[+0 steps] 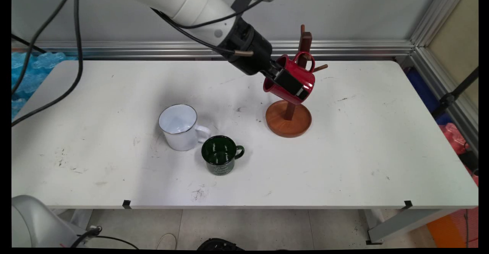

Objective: Pick up the red mug from the rack

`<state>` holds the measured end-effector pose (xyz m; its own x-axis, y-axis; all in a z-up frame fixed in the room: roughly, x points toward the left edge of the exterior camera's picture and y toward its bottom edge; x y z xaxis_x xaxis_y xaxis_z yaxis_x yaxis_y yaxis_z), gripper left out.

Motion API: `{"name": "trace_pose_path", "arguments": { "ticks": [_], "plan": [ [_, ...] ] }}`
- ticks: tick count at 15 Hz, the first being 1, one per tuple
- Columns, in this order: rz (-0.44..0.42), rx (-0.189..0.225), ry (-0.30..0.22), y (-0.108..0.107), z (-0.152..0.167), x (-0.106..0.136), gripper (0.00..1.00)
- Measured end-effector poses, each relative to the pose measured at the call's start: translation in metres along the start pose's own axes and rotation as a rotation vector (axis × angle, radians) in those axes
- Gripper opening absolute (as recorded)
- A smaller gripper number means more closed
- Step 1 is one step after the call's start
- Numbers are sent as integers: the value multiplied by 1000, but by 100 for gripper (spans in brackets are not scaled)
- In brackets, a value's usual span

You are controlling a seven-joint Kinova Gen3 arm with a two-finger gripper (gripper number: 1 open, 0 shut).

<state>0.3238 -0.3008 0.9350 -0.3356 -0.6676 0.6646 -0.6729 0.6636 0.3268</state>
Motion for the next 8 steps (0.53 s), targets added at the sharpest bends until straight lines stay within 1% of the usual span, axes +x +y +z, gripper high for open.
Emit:
{"name": "trace_pose_path", "arguments": {
  "ticks": [7, 8],
  "plan": [
    [4, 2, 12, -6, 15, 0, 100],
    [5, 2, 14, -6, 16, 0, 0]
  ]
}}
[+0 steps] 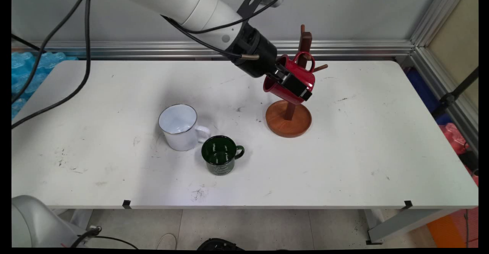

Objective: Pick up the red mug from the rack, then place the picked object on the table

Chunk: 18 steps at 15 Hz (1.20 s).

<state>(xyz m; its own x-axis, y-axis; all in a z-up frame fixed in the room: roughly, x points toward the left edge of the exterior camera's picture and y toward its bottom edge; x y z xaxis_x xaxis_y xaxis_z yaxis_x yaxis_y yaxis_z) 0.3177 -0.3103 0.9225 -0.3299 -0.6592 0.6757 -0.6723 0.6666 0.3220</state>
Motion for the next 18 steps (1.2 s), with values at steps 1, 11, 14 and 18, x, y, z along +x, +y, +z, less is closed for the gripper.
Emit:
{"name": "trace_pose_path", "arguments": {
  "ticks": [1, 11, 14, 18],
  "plan": [
    [2, -1, 2, 0, 1, 0, 0],
    [18, -6, 1, -4, 4, -5, 0],
    [20, -9, 3, -5, 5, -5, 0],
    [28, -22, 9, -2, 5, -4, 0]
  ]
}}
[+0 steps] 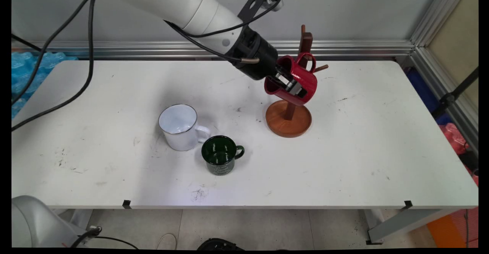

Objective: Place the picked object on the table

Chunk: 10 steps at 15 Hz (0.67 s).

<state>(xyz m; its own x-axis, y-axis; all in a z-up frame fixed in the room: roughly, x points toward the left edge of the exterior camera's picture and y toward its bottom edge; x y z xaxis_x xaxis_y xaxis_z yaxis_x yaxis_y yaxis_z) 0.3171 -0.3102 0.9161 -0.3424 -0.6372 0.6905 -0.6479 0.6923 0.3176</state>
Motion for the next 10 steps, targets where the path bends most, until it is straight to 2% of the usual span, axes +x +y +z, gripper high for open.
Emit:
{"name": "trace_pose_path", "arguments": {
  "ticks": [10],
  "plan": [
    [31, -51, 19, 20, -13, 7, 0]
  ]
}}
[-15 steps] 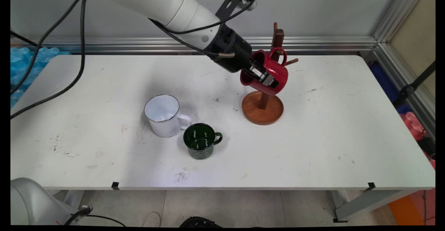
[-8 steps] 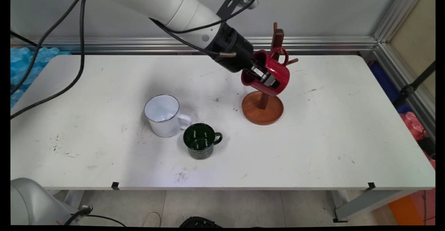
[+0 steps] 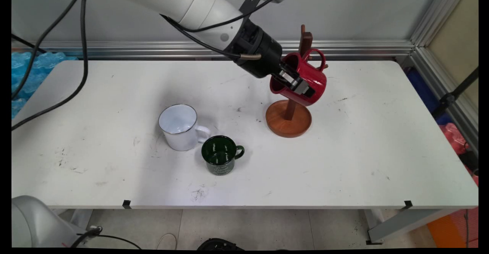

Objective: Place the picked object on the table

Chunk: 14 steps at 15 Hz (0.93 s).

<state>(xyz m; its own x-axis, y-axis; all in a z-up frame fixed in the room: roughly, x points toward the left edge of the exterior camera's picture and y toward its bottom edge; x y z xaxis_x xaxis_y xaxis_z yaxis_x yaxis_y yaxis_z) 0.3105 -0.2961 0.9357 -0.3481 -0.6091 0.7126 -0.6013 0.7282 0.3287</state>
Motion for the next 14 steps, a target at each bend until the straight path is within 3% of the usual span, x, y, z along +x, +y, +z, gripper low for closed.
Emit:
{"name": "trace_pose_path", "arguments": {
  "ticks": [9, 14],
  "plan": [
    [14, -48, -14, 32, -15, -2, 0],
    [33, -17, -64, 46, -35, -9, 0]
  ]
}}
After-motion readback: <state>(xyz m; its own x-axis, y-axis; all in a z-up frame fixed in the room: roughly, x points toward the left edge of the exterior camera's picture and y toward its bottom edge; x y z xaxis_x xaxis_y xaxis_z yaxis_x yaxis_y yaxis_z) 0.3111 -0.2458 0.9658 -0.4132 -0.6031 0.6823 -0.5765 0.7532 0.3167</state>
